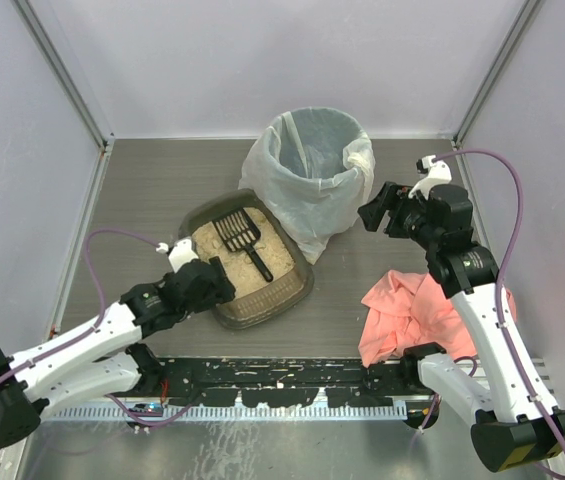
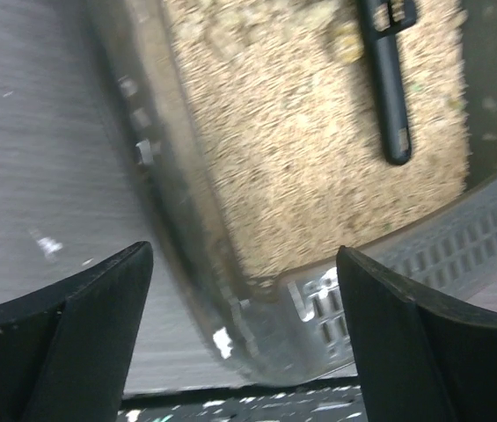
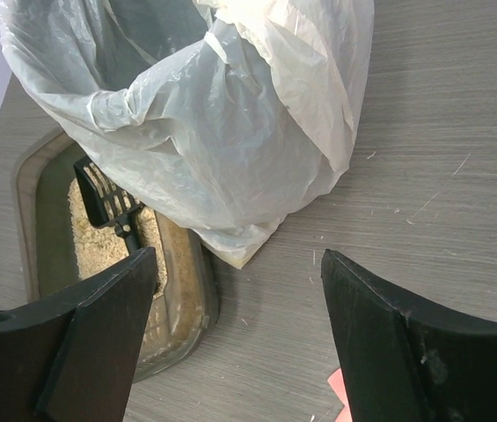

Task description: Clean the litter box

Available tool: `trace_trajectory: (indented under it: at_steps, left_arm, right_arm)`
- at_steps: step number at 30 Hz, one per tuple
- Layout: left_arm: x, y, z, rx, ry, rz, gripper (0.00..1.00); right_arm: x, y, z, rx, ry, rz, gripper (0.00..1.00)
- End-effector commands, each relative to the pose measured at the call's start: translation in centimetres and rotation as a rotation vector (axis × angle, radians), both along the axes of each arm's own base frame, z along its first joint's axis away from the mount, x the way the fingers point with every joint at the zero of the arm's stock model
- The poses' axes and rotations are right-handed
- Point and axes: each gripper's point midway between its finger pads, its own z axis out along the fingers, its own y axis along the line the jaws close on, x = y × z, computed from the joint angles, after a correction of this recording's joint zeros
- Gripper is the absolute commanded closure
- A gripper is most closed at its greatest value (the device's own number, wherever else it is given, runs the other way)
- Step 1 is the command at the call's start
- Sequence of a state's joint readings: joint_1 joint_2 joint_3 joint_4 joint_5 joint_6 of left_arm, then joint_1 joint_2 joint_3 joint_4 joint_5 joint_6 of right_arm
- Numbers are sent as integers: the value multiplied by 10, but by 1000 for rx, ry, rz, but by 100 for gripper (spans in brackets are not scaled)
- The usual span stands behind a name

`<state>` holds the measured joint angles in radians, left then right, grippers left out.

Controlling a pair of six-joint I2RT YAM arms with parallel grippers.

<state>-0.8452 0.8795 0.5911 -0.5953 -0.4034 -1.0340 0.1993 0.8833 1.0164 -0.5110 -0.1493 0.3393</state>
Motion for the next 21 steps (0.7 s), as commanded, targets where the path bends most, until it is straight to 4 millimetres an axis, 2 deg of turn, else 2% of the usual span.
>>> trace_trajectory:
  at_steps: [1, 6, 10, 12, 16, 20, 21]
  left_arm:
    - [-11, 38, 21, 101, -15, 58, 6]
    - [-8, 63, 49, 161, -95, 87, 1]
    - [-1, 75, 71, 185, -145, 84, 2]
    - [4, 81, 85, 202, -177, 78, 2]
    - [11, 83, 116, 229, -235, 20, 2]
    - [9, 76, 145, 223, -295, -72, 2]
    - [8, 76, 150, 213, -309, -84, 2]
  right_arm:
    - [-5, -1, 50, -36, -155, 38, 17]
    - [-18, 17, 61, -17, -189, 165, 14]
    - [-21, 34, 52, -63, -135, 225, 17]
    - [-26, 60, 44, -131, -115, 250, 17]
    - [-42, 127, 26, -256, -109, 323, 16]
    - [-55, 195, -3, -257, -98, 460, 17]
    - [-55, 206, -13, -255, -96, 476, 17]
